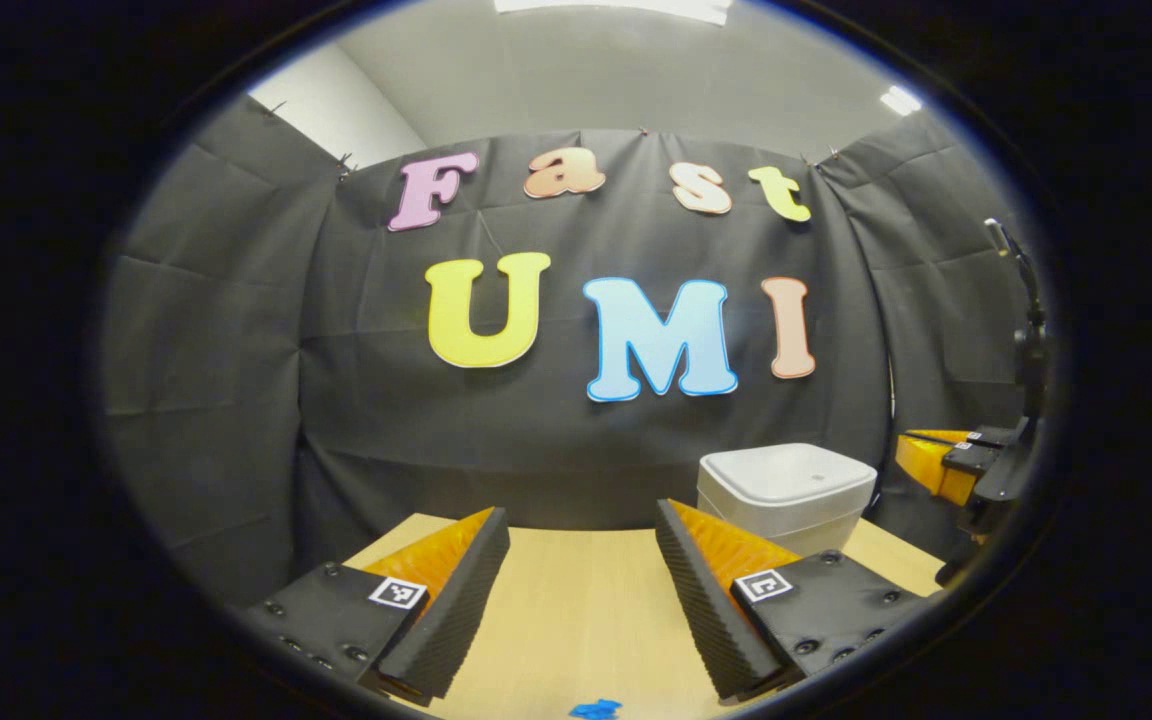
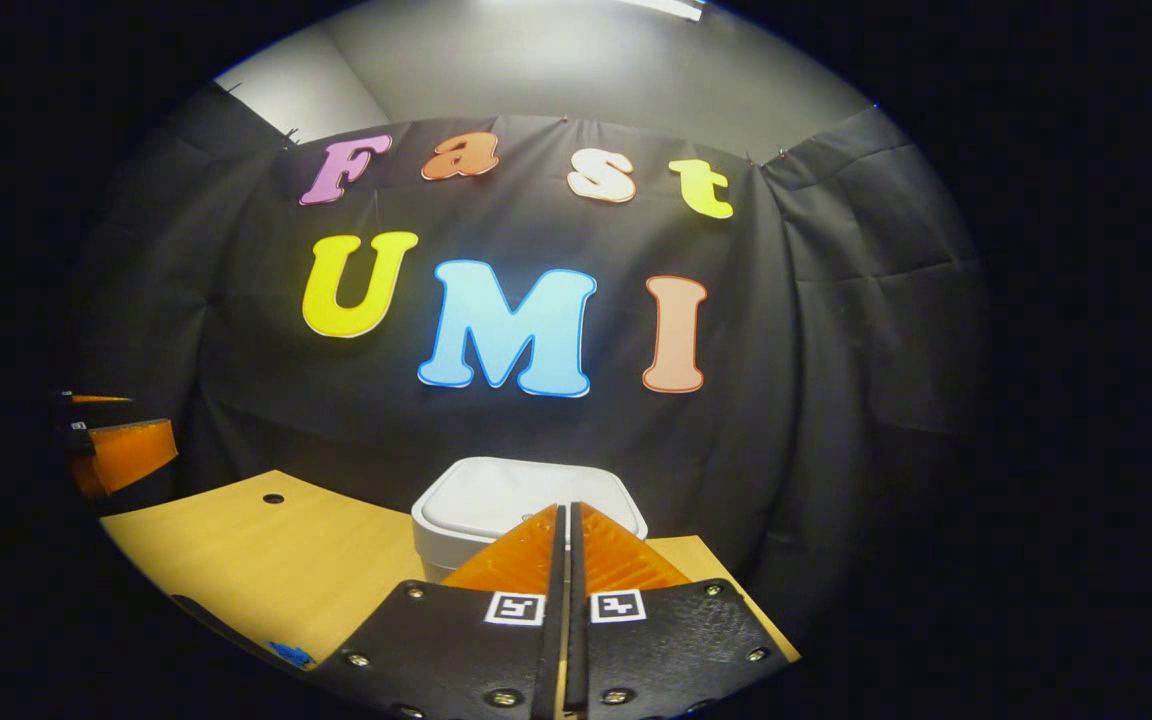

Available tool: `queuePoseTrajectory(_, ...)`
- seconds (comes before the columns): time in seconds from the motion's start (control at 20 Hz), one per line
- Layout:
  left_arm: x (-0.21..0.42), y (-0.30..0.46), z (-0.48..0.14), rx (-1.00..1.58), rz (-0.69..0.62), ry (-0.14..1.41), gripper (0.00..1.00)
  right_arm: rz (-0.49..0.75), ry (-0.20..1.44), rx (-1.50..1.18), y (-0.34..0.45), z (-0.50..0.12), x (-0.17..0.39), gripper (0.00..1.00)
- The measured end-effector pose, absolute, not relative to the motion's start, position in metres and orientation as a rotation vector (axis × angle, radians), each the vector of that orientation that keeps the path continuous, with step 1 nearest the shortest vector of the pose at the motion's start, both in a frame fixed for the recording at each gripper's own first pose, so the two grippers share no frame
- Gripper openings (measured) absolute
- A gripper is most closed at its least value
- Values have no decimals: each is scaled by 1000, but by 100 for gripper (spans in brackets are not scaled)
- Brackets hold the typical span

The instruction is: Press the lid of the desktop garbage bin to open it, pick up the crumpled paper on the desktop and throw it into the bin, then pick up the pop can on the desktop and drop it into the bin, and finally close the garbage bin lid.

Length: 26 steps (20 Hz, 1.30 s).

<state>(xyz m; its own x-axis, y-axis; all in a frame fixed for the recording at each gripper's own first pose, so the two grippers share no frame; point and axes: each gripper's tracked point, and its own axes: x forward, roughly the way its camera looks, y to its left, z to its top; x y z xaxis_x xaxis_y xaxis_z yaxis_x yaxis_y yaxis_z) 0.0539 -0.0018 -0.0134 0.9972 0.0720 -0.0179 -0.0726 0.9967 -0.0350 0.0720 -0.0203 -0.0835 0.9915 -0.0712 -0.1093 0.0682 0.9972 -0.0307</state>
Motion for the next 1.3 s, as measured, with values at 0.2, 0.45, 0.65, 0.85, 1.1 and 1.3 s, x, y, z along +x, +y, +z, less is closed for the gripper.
queuePoseTrajectory(0.2, 62, -6, -17, -32, 75, 27, 99, -29, 120, -15, -18, -92, 85, 1)
queuePoseTrajectory(0.45, 71, -6, -25, -35, 89, 46, 99, 33, 142, -46, -13, -109, 117, 1)
queuePoseTrajectory(0.65, 73, -3, -30, -38, 101, 63, 99, 52, 190, -16, -8, -126, 139, 1)
queuePoseTrajectory(0.85, 74, 3, -32, -36, 114, 67, 95, 61, 229, 32, -5, -136, 149, 1)
queuePoseTrajectory(1.1, 76, 4, -31, -33, 110, 66, 96, 74, 261, 84, -5, -139, 154, 1)
queuePoseTrajectory(1.3, 77, 2, -32, -34, 103, 70, 94, 91, 290, 58, -5, -144, 152, 1)
